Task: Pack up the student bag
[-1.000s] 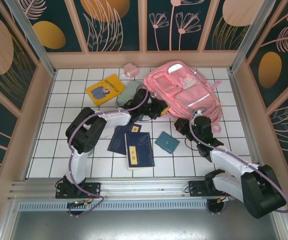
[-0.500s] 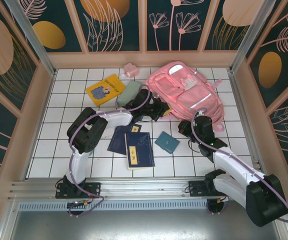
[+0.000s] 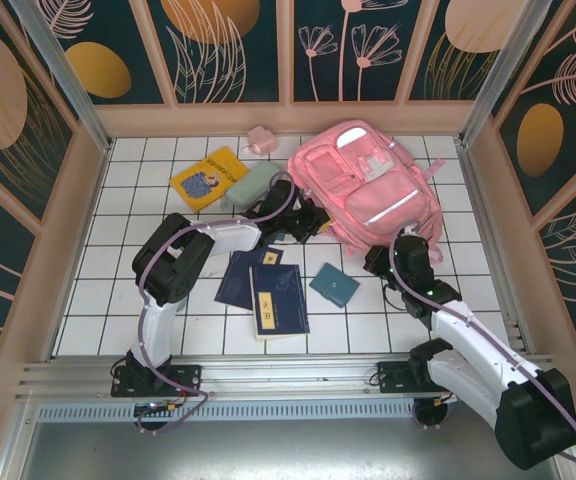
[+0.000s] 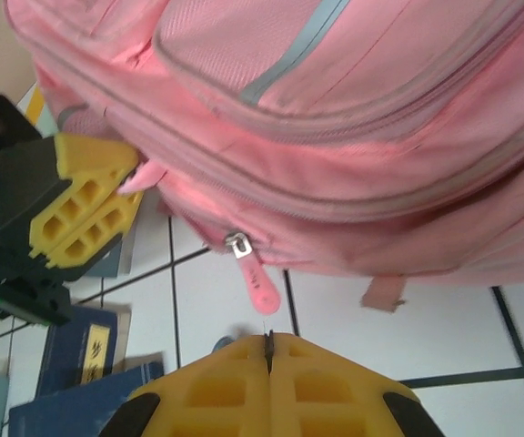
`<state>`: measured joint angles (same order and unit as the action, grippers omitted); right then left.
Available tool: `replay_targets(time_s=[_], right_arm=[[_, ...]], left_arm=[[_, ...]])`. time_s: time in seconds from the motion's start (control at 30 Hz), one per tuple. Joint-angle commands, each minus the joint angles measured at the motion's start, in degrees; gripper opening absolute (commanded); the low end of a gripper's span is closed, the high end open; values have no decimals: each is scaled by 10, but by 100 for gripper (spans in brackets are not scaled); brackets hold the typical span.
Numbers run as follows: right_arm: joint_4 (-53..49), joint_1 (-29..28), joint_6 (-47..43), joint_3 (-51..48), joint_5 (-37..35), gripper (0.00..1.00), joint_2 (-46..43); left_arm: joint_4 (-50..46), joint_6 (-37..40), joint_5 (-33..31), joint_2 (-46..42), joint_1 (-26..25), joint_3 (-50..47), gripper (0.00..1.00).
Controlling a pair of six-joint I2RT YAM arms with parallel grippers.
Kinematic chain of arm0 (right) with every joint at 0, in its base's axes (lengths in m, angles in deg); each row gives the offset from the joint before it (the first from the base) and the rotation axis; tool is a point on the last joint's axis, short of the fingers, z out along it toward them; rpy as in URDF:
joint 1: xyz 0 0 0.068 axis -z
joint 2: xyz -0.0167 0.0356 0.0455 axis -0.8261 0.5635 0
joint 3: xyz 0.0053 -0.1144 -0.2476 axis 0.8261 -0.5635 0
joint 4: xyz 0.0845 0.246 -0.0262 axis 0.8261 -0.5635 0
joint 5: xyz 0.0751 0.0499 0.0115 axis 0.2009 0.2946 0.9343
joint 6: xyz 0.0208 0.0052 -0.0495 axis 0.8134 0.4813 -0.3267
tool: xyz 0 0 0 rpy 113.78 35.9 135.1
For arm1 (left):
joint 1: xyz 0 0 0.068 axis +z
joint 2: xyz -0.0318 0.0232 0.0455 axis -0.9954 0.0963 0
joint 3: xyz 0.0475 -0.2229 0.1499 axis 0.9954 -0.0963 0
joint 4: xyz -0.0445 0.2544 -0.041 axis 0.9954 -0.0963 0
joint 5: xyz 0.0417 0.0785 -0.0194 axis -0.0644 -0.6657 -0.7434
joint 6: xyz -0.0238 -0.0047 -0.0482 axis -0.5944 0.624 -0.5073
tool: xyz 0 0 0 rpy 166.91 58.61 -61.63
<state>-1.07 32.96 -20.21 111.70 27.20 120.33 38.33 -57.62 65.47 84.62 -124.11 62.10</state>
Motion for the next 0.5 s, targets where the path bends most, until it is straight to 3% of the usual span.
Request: replay_targets(time_s=[0.0,0.13,0.27,0.47], right_arm=[[21,-9,-20,23,83,10,42],[18,-37,1,32,72,37,95],[79,-35,63,-11,63,51,85],[204,-28,144,-68,69,53,90]], left_arm=[[13,14,-11,-3,8,4,0],[20,10,2,-5,6,12,0],[17,9,5,-6,7,15,0],[25,-3,13,-5,4,16,0]])
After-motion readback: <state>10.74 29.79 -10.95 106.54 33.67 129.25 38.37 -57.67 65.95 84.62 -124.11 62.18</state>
